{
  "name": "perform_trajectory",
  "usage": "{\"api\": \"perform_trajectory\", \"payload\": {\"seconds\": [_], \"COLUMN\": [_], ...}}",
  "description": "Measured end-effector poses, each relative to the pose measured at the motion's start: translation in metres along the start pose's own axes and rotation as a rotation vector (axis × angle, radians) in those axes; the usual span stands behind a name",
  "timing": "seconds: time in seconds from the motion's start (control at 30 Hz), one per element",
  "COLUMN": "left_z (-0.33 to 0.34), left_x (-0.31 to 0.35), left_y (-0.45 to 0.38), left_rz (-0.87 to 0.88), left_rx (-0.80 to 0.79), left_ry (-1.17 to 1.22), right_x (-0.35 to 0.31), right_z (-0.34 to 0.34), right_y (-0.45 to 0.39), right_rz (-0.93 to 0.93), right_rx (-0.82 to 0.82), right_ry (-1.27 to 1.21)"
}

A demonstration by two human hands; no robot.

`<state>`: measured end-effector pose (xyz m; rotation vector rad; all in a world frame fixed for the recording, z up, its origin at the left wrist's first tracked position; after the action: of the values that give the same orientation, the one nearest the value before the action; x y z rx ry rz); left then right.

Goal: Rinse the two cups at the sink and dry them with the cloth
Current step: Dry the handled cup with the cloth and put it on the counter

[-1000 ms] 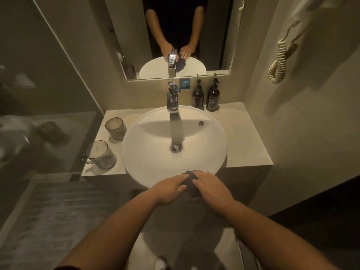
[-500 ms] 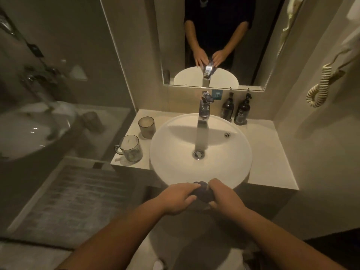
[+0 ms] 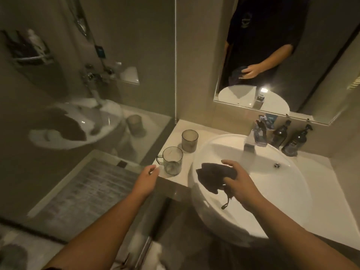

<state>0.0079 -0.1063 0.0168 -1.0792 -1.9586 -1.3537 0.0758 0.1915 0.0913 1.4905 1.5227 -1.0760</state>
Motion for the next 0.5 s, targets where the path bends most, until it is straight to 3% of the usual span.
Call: {"api": "perform_trajectory", "payload": {"seconds": [0.37, 0.43, 0.5], "left_z": [0.001, 0.004, 0.006], "left_x": [0.036, 0.036, 0.030], "left_y": [-0.104, -0.109, -0.113], "left_rz": [0.005, 0.003, -0.005], "left_rx": [-0.135, -0.160, -0.192], "left_ry": [-0.130, -0.123, -0.112], "right_x": [-0.030, -0.026, -0.017], "right_z": [0.082, 0.093, 0.102], "right_y": [-0.119, -0.134, -0.143], "right_rz": [0.042, 0.046, 0.041], "right_rx": [0.094, 0.093, 0.013], "right_ry": [-0.429, -0.389, -0.191]}}
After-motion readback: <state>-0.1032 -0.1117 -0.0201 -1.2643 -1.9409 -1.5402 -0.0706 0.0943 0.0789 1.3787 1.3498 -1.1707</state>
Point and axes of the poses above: each hand's wrist, its own y-axis away from the middle knuckle, its own z-axis out of the palm, x = y × z, the point moved 3 cm from there along -y, towards the middle knuckle, and after that the axes turned 14 degrees about -z, right-handed, at the moved point
